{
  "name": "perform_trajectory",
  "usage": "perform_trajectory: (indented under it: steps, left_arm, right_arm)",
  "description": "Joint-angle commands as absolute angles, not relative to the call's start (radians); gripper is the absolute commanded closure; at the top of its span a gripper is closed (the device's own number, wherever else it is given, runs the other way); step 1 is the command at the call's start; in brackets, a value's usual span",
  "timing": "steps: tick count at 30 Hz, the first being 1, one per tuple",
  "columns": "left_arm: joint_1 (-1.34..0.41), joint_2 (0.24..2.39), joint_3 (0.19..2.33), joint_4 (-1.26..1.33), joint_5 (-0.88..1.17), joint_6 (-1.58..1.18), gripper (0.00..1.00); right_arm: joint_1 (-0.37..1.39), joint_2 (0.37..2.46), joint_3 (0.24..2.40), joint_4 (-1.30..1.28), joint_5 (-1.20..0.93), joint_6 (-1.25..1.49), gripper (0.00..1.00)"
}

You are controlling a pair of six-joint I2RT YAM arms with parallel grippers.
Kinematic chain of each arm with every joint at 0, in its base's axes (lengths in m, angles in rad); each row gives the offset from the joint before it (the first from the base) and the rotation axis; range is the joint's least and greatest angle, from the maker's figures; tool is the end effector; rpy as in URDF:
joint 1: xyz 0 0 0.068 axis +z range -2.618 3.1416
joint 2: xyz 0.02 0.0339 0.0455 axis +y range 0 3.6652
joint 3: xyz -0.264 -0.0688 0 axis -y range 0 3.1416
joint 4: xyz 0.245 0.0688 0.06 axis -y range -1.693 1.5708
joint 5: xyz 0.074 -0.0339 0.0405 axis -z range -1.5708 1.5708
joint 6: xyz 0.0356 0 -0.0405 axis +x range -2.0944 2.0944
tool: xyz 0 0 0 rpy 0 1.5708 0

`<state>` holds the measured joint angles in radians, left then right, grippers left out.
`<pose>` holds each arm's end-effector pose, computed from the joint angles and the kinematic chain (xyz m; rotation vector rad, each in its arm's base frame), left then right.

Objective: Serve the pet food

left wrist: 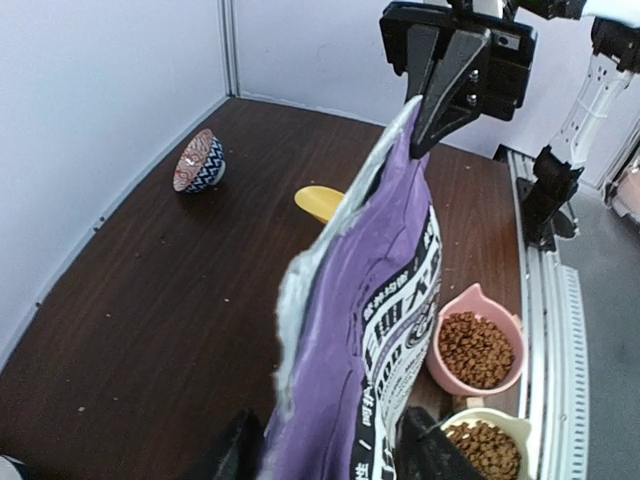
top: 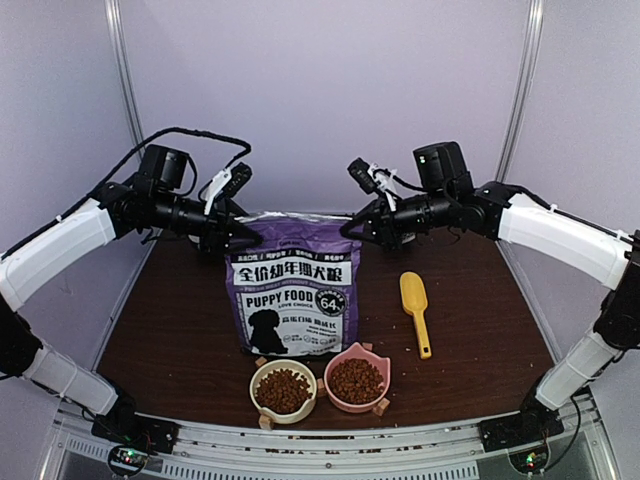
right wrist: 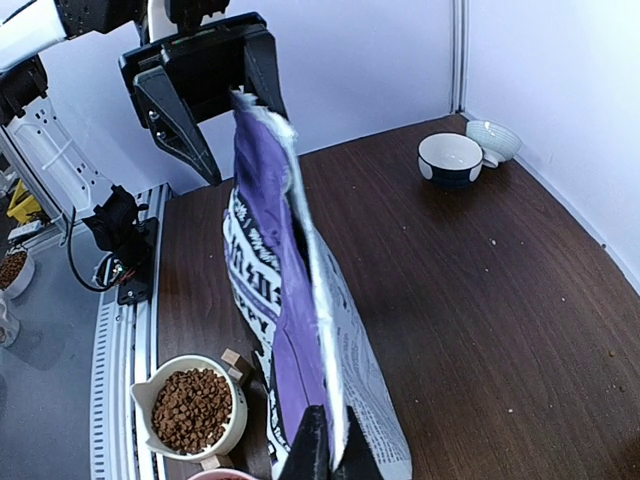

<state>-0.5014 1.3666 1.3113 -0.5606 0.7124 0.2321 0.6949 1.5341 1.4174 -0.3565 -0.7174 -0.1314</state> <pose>0.2491 -0.1631 0.3601 1.1414 1.8331 -0.9291 0.2541 0.2423 0.3624 -1.2438 1.6758 1.0784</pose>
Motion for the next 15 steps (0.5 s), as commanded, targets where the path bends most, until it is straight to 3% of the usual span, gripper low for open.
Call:
perform_trajectory:
  steps: [1,6,15]
  left_arm:
    - [-0.508,1.351,1.394,-0.586,0.645,0.262,0.40]
    - [-0.556,1.401,1.502,-0.663,0.556,0.310,0.28]
    - [-0.667,1.535,1.655,-0.753,0.411,0.380,0.20]
  right_arm:
    - [0.758,1.590,1.494,-0.277,-0.718,-0.122,1.00]
    - [0.803,1.648,1.569,-0.242,-0.696,-0.113,1.00]
    - [0.836,1.684,1.598,-0.210,-0.691,-0.098,1.00]
